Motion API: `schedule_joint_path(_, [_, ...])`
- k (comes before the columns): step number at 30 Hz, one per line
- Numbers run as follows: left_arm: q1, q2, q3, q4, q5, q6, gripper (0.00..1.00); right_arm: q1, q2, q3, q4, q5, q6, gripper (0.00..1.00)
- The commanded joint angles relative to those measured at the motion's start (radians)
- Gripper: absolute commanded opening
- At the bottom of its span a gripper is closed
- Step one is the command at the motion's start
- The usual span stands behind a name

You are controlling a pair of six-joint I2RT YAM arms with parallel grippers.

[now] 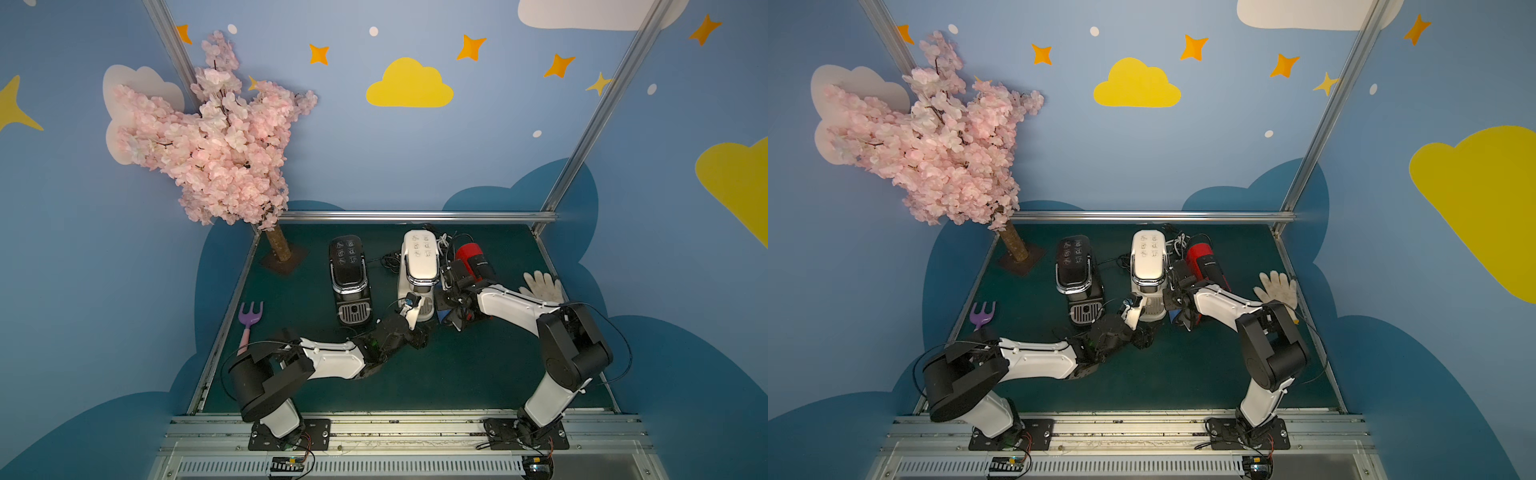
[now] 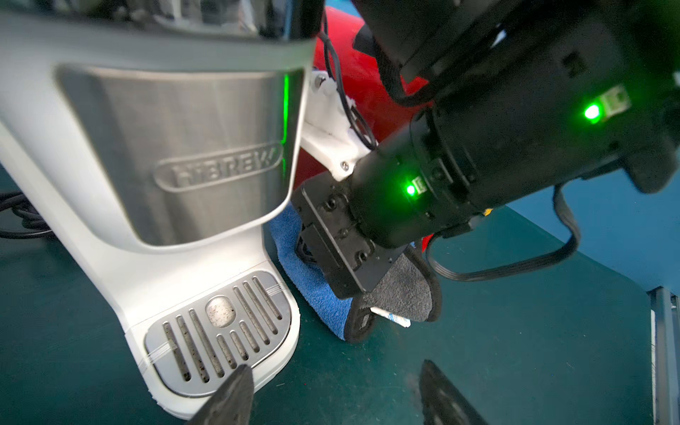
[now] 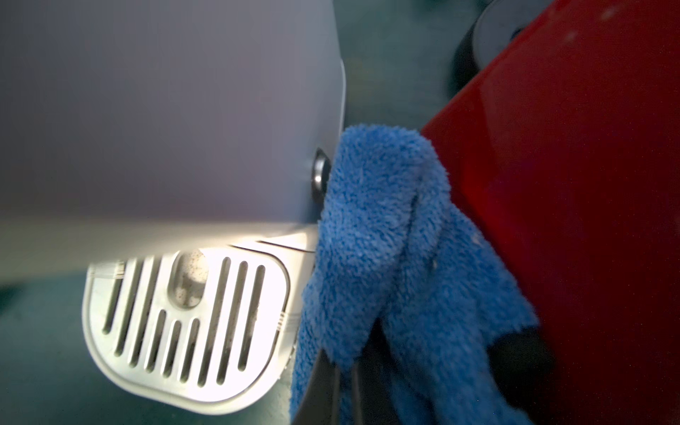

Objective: Wipe the surface of a coffee machine
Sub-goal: Wipe the dirt from the surface of the coffee machine.

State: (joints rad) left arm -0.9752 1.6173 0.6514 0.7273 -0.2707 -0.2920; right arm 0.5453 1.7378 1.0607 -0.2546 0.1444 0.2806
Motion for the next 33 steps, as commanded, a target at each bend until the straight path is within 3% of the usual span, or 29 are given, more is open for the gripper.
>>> schedule_joint_path(1, [0.006,-0.03,-0.008,0.019,-0.014,0.007,0.72,-0.031,0.044,-0.014,-0.043,0.069,0.005,0.0])
schedule_joint_path(5, [0.006,-0.03,-0.01,0.018,-0.013,0.006,0.72,-0.03,0.037,-0.016,-0.057,0.069,0.003,0.0])
schedule_joint_path(21, [0.008,-0.002,0.01,0.018,-0.003,0.0,0.72,-0.003,-0.305,0.016,-0.125,0.191,-0.058,0.0])
schedule_joint_path(25, [0.007,0.0,0.009,0.02,0.0,-0.003,0.72,-0.007,-0.276,0.01,-0.047,0.28,-0.042,0.0])
schedule_joint_path(33, [0.009,-0.018,-0.001,0.016,0.002,-0.01,0.72,-0.019,-0.094,0.076,0.039,0.265,-0.076,0.0])
